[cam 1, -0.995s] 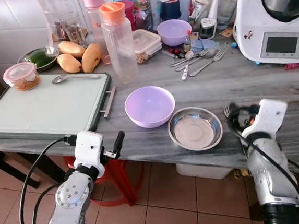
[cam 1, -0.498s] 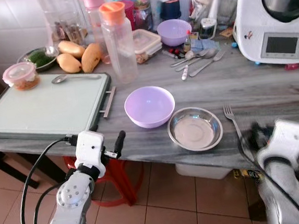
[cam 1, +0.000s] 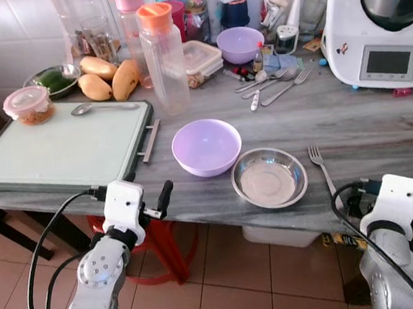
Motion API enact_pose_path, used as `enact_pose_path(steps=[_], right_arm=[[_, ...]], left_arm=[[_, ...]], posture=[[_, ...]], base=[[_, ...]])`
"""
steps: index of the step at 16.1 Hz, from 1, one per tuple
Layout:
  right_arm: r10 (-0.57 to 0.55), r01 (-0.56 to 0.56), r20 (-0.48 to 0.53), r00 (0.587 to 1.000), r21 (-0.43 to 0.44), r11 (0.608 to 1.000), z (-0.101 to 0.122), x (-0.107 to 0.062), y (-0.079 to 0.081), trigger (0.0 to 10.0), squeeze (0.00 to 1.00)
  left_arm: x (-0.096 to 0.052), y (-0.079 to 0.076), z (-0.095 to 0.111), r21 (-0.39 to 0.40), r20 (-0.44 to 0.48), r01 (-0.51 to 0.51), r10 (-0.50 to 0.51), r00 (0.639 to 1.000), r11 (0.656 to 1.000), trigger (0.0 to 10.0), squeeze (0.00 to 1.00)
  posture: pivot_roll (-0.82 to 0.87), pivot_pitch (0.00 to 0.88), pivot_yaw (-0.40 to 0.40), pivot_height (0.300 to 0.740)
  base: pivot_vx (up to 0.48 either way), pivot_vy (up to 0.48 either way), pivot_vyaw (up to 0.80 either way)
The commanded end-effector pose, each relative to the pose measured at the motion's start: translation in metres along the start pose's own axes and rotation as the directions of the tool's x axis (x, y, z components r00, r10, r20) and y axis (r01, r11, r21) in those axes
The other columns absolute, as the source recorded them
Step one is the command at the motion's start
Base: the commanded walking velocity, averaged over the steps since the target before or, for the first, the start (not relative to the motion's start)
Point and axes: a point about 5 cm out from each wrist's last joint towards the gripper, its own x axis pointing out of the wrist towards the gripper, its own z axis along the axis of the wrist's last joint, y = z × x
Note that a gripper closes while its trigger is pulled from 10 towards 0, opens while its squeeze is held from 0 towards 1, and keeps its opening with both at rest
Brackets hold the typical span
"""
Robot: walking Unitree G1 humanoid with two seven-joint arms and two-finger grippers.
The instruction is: Setting the table
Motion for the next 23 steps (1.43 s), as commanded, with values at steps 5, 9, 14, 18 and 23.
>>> enact_pose_path(steps=[5,9,14,18,23], right_arm=[[0.098,-0.098,-0.108,0.989,0.007,0.995,-0.016,-0.006,0.009,10.0,1.00],[0.152,-0.151,-0.110,0.982,0.021,0.988,-0.017,-0.010,0.014,10.0,0.99],[0.207,-0.202,-0.093,0.974,0.053,0.978,-0.012,-0.012,0.022,10.0,0.99],[0.229,-0.223,-0.079,0.970,0.072,0.972,-0.011,-0.013,0.025,10.0,0.99],[0.243,-0.237,-0.066,0.968,0.087,0.968,-0.008,-0.012,0.027,10.0,0.98]], left_arm=[[-0.003,0.003,-0.001,0.012,-0.016,-0.008,0.008,1.000,1.000,10.0,0.00],[-0.002,0.002,-0.001,0.007,-0.020,-0.004,0.005,1.000,1.000,10.0,0.00],[-0.002,0.002,-0.002,0.003,-0.025,-0.004,0.004,1.000,1.000,10.0,0.00],[-0.001,0.002,-0.002,0.002,-0.027,-0.005,0.005,1.000,1.000,10.0,0.00],[0.000,0.002,-0.002,0.005,-0.029,-0.001,0.001,1.000,1.000,10.0,0.00]], posture=[[-0.04,0.000,0.062,0.740],[-0.04,0.000,0.062,0.740],[-0.04,0.000,0.061,0.740],[-0.04,0.000,0.061,0.740],[-0.04,0.000,0.063,0.740]], base=[[0.000,0.000,0.00],[0.000,0.000,0.00],[0.000,0.000,0.00],[0.000,0.000,0.00],[0.000,0.000,0.00]])
